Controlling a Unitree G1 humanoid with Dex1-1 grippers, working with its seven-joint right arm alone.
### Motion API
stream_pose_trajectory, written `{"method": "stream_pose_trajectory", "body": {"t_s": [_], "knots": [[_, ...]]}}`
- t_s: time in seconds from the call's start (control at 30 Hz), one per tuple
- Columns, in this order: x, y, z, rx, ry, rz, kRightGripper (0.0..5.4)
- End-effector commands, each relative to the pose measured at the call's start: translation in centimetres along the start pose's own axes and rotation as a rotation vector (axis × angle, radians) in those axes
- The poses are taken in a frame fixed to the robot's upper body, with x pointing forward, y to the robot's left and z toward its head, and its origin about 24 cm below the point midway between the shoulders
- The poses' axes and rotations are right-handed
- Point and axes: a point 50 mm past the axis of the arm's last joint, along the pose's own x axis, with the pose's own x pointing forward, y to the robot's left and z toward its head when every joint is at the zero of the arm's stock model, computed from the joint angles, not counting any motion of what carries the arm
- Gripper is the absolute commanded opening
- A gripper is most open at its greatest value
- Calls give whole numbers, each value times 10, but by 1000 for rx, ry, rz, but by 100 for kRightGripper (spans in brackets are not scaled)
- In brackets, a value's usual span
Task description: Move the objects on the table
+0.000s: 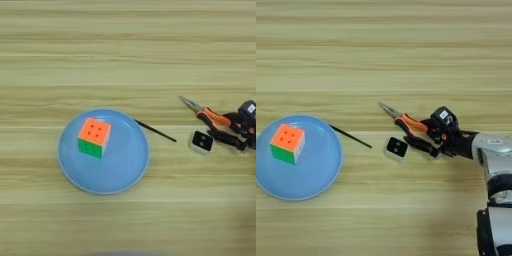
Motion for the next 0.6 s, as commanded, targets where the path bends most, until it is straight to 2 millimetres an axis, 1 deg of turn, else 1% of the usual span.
{"method": "stream_pose_trajectory", "body": {"t_s": [0.03,0.6], "knots": [[-8,-16,21,-71,-13,-67,345],[-6,-14,21,-47,-19,-50,342]]}}
